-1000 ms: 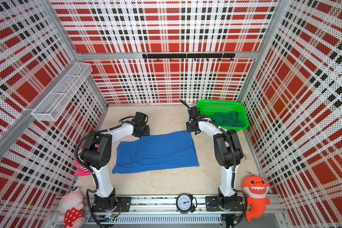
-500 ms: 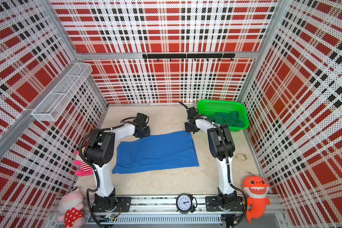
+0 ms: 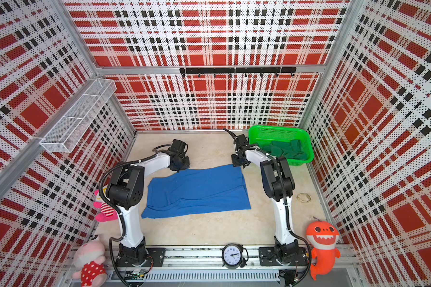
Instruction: Fold and stack the tank tops
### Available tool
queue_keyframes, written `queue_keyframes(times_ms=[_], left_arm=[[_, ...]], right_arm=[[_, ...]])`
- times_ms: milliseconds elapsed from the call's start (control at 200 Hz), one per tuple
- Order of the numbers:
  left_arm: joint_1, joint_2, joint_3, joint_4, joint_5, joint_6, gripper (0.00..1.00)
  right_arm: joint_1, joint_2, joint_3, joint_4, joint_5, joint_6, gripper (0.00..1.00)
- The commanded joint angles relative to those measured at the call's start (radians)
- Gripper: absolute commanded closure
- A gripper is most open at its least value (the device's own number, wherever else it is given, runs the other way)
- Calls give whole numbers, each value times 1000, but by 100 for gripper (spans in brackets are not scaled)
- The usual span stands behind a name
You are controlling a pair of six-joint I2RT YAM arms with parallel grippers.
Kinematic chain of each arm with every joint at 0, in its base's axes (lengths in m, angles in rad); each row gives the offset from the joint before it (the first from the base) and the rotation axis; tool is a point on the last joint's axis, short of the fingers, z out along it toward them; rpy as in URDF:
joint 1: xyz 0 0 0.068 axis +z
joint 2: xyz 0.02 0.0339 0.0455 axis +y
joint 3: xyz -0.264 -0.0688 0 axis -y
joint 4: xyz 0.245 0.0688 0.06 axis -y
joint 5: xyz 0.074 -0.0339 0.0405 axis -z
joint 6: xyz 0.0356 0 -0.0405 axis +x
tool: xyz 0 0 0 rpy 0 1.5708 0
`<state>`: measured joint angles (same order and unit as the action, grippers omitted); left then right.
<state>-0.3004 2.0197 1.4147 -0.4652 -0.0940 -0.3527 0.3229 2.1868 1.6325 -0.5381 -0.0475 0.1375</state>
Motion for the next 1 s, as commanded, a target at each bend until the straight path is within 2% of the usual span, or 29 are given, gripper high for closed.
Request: queue_keyframes(times_ms=[0, 256, 516, 737, 997], left_arm=[[-3, -13, 43, -15, -23, 41, 100], [-33, -112, -26, 3, -97, 72, 100], [-118, -320, -284, 116, -211, 18, 100], [-176, -496, -510, 164, -264, -116, 100], [-243, -613, -710, 179, -259, -276, 100]], right_arm=[[-7, -59, 2, 46, 1, -99, 100], [-8, -203, -177, 192, -49, -289, 100], [-8, -417, -479, 426, -97, -415, 100], [-7, -578, -704, 554, -128, -391, 100], [-4, -738, -851, 505, -165, -271, 100]])
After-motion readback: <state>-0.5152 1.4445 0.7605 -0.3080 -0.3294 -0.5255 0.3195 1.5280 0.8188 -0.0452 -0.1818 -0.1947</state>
